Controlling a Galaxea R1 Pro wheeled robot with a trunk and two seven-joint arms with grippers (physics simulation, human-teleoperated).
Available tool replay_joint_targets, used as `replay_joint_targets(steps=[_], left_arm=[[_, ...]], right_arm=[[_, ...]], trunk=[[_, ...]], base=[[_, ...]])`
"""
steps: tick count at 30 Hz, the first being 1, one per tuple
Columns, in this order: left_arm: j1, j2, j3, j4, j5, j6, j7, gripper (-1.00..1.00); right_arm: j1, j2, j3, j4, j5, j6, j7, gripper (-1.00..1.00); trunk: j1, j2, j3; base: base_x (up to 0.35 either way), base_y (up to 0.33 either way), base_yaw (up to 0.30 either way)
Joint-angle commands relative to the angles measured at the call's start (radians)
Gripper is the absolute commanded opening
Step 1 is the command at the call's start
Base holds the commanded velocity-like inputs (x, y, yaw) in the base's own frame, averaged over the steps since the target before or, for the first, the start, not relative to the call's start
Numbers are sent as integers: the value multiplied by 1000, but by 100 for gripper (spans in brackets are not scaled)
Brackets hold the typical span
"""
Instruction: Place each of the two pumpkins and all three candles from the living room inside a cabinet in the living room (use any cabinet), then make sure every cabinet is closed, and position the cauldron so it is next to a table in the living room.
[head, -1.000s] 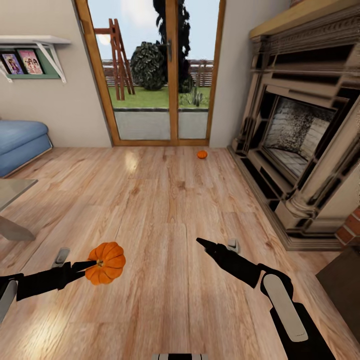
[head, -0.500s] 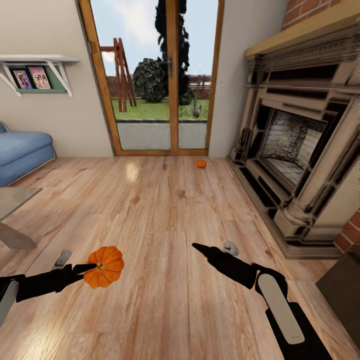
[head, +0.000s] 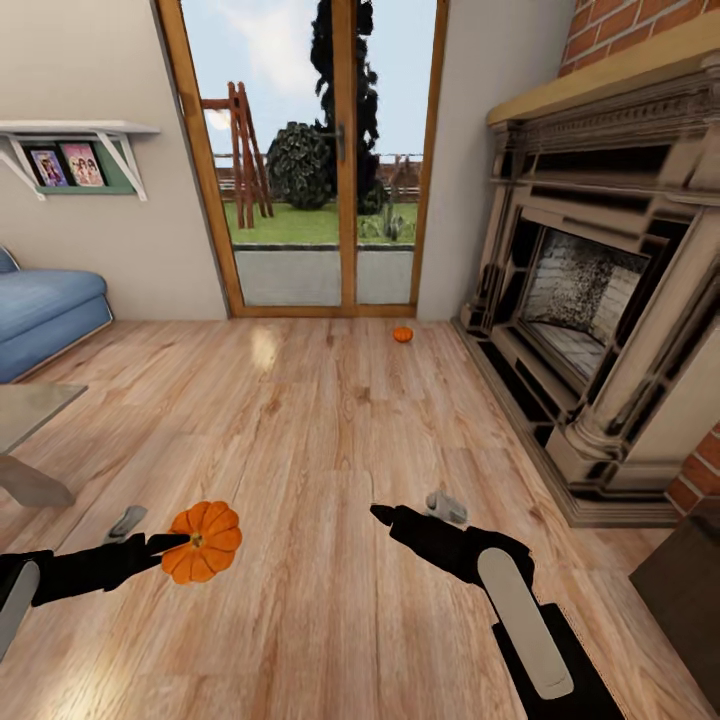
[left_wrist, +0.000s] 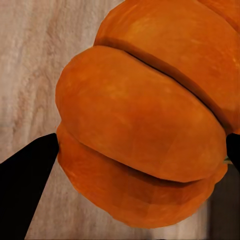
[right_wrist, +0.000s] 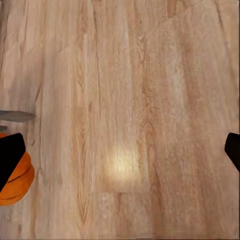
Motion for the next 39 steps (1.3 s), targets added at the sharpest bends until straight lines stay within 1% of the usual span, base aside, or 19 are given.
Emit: replay_joint_targets(steps=[1,2,5,7,8,10,11,12,14,16,17,19,23,27,29,31,34,36,39], left_arm=[[0,0,0,0,3,1,14,-100],[0,-1,0,0,3,1,23,-100],[0,-6,-1,0,3,-8,104,-100],[-1,-17,-2,0,3,-10,152,-100],[-1,-21,-2,0,3,-10,164,-100],[-2,-36,-2,0,3,-13,211,-100],[-2,-43,-2,0,3,-17,235,-100],[-2,-54,-2,0,3,-25,269,-100],[-3,-69,-2,0,3,-33,311,-100],[-3,-79,-2,0,3,-38,348,-100],[-3,-82,-2,0,3,-39,363,-100],[-3,-92,-2,-2,3,-53,387,-100],[-3,-115,-3,-8,3,-100,430,-100],[-3,-156,-6,-48,3,-113,483,-100],[-3,-182,-17,-79,3,-110,507,-100],[-3,-202,-42,-101,3,-109,535,-100],[-3,-214,-86,-112,3,-109,577,-100],[-3,-215,-103,-116,3,-109,594,-100],[-3,-216,-108,-116,3,-109,599,-100]], right_arm=[[-2,6,10,0,0,-4,-43,100],[-3,8,15,0,0,-6,-63,100],[-10,15,73,-1,5,-36,-193,100],[-12,16,101,-1,30,-62,-260,100],[-13,17,107,-1,40,-67,-275,100],[-13,26,128,-1,94,-84,-326,100],[-14,38,137,-1,122,-90,-343,100],[-14,61,148,-1,166,-95,-360,100],[-14,86,162,0,235,-98,-375,100],[-14,98,174,0,300,-100,-385,100],[-14,101,178,0,323,-101,-388,100],[-14,104,183,0,348,-103,-391,100],[-14,108,187,0,362,-115,-392,100],[-13,111,192,0,365,-167,-399,100],[-13,112,203,0,366,-176,-414,100],[-12,112,217,-1,367,-180,-443,100],[-13,112,226,0,367,-182,-492,100],[-13,112,227,1,366,-183,-507,100],[-13,112,228,1,365,-186,-507,100]], trunk=[[-4,7,3],[-8,14,6],[-19,35,16],[-27,49,22],[-31,56,25],[-38,70,31],[-42,77,35],[-46,84,38],[-54,98,44],[-61,112,50],[-65,119,53],[-73,133,60],[-88,161,72],[-104,189,85],[-111,203,91],[-119,217,97],[-130,238,107],[-138,252,113],[-150,273,122]], base=[[0,0,0],[0,0,0],[0,0,0],[0,0,0],[0,0,0],[0,0,0],[0,0,0],[0,0,0],[0,0,0],[0,0,0],[0,0,0],[0,0,0],[0,0,0],[0,0,0],[0,0,0],[0,0,0],[0,0,0],[0,0,0],[0,0,0]])
